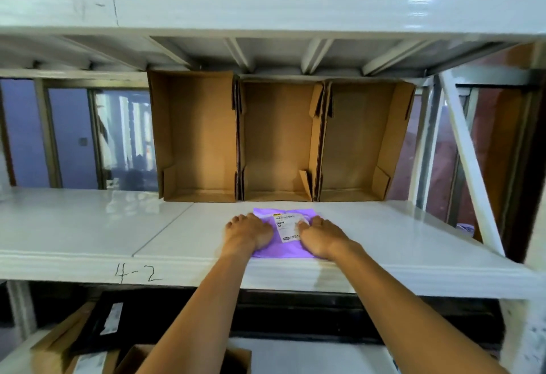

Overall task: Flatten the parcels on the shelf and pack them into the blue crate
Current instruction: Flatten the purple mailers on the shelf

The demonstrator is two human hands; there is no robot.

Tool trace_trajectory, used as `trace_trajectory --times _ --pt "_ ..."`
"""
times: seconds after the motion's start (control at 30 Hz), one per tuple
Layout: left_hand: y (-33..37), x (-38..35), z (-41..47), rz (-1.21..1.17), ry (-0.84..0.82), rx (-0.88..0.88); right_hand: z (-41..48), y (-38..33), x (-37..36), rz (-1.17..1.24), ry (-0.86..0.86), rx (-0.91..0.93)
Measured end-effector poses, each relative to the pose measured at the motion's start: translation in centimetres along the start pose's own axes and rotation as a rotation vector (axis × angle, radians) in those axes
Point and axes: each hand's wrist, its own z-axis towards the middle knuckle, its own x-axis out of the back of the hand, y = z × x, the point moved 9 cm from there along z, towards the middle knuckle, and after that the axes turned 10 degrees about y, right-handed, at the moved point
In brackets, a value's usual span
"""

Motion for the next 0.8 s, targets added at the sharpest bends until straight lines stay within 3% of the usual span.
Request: trace_trajectory --times 0.2,0.3,0.47,0.57,0.63,0.73,0.8 --pt "0.7 2.2 -2.3 -0.287 -0.028 0.011 -3.0 0.2 1.1 0.02 -0.049 -0.024" --pt "1.2 2.2 -3.7 -0.421 -0.076 0.0 -4.3 -0.6 2.6 0.062 0.044 -0.001" --pt "4.0 0.9 -7.9 -0.131 -0.165 -0.256 -6.5 0.9 4.3 0.552 0.168 -0.14" --pt "4.2 1.4 -10.2 -0.155 -0.034 -0.297 -8.3 2.6 5.0 0.668 0.216 -0.183" --pt "4.0 2.2 -12.2 -0.343 0.133 -0.309 -9.9 3.7 5.6 0.726 0.217 -0.192" --pt "2.4 4.6 -16.5 -0.706 0.518 -0.32 -12.8 5.7 6.2 0.855 0.216 -0.195" --pt "0.7 4.6 -19.3 -0.825 0.647 -0.221 -14.8 7.7 6.4 0.918 0.234 -0.21"
